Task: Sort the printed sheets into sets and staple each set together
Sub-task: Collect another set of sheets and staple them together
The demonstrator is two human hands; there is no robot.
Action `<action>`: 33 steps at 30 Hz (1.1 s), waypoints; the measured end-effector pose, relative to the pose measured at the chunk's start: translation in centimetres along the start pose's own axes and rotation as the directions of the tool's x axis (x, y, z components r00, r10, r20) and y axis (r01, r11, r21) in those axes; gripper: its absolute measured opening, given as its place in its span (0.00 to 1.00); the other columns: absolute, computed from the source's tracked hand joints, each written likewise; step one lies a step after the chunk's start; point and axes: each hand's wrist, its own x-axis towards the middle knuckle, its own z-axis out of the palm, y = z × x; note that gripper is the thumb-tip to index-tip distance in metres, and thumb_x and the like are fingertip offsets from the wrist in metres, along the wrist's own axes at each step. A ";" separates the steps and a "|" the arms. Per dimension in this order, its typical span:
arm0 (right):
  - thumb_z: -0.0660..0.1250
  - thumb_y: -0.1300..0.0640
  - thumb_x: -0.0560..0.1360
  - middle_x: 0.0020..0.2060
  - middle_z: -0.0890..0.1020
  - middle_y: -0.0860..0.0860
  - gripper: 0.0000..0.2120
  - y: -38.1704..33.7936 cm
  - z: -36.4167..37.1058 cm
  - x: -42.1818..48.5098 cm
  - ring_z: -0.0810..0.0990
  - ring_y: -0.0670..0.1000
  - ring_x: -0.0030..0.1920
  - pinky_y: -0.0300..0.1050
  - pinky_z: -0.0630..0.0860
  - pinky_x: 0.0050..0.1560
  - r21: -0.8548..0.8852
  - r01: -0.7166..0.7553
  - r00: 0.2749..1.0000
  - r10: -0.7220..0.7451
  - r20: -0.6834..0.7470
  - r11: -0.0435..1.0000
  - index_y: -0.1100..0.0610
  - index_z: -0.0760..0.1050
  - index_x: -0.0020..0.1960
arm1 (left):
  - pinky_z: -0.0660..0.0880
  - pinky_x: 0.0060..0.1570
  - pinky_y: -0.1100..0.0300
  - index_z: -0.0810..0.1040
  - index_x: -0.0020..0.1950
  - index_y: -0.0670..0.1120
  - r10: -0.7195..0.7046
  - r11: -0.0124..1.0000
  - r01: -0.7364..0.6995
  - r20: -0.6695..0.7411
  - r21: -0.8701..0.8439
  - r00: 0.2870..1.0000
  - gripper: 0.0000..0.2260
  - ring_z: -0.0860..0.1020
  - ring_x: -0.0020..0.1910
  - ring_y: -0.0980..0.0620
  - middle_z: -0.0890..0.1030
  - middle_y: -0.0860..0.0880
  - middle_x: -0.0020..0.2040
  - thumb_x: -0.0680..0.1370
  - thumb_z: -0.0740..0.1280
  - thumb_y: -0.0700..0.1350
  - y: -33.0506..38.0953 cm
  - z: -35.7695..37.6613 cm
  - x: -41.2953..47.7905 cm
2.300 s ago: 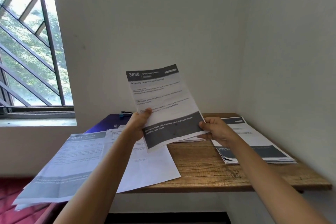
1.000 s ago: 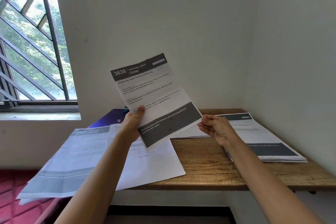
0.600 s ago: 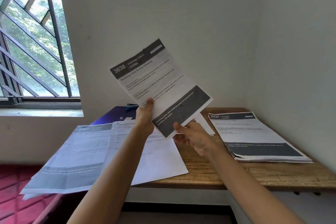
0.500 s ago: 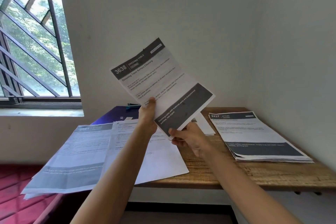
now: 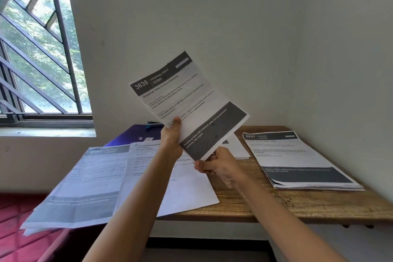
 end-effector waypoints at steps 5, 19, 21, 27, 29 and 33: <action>0.72 0.70 0.70 0.47 0.85 0.58 0.16 0.7 -0.4 -0.1 0.85 0.54 0.48 0.44 0.81 0.46 0.058 -0.016 0.999 0.014 0.033 0.998 0.59 0.76 0.55 | 0.79 0.41 0.49 0.73 0.61 0.45 -0.005 0.999 0.005 -0.001 -0.046 1.000 0.10 0.81 0.43 0.47 0.82 0.46 0.49 0.81 0.64 0.44 0.6 -0.2 0.1; 0.71 0.69 0.70 0.46 0.85 0.58 0.12 0.8 -0.3 0.0 0.85 0.54 0.45 0.44 0.82 0.43 0.126 0.004 1.000 -0.001 -0.021 0.992 0.60 0.77 0.52 | 0.80 0.39 0.50 0.72 0.60 0.46 0.011 0.999 -0.007 0.070 -0.047 0.997 0.10 0.82 0.43 0.48 0.82 0.47 0.47 0.79 0.66 0.45 0.8 -0.1 -0.9; 0.70 0.69 0.70 0.46 0.85 0.57 0.12 0.8 -0.4 0.0 0.85 0.54 0.46 0.44 0.82 0.43 0.111 -0.005 1.000 0.007 -0.017 0.994 0.60 0.77 0.52 | 0.81 0.39 0.50 0.72 0.60 0.46 0.016 0.999 -0.011 0.086 -0.051 0.996 0.11 0.82 0.44 0.48 0.82 0.47 0.48 0.79 0.67 0.45 0.8 -0.1 -1.0; 0.68 0.70 0.73 0.52 0.83 0.59 0.14 -0.1 -2.1 0.0 0.83 0.56 0.52 0.50 0.81 0.53 0.191 -0.002 1.000 0.002 0.003 0.982 0.64 0.75 0.58 | 0.82 0.38 0.50 0.74 0.59 0.47 0.036 0.999 -0.031 0.152 -0.036 0.988 0.09 0.83 0.47 0.46 0.83 0.45 0.54 0.79 0.66 0.45 1.4 -1.2 -0.6; 0.66 0.68 0.75 0.53 0.83 0.60 0.11 -1.0 -3.5 0.3 0.83 0.56 0.51 0.50 0.81 0.53 0.305 0.026 0.999 -0.015 -0.037 0.952 0.63 0.75 0.57 | 0.82 0.38 0.51 0.74 0.60 0.46 0.027 0.999 -0.030 0.175 0.017 0.984 0.10 0.82 0.48 0.45 0.82 0.44 0.54 0.79 0.66 0.45 1.8 -1.9 -0.6; 0.64 0.65 0.77 0.43 0.84 0.57 0.04 -2.8 -6.0 1.1 0.84 0.52 0.42 0.46 0.83 0.43 0.442 0.066 0.982 0.019 -0.186 0.894 0.60 0.76 0.50 | 0.80 0.43 0.48 0.73 0.65 0.43 -0.046 0.993 0.027 0.170 0.112 0.984 0.16 0.81 0.50 0.42 0.81 0.42 0.57 0.79 0.66 0.45 2.4 -2.9 -0.4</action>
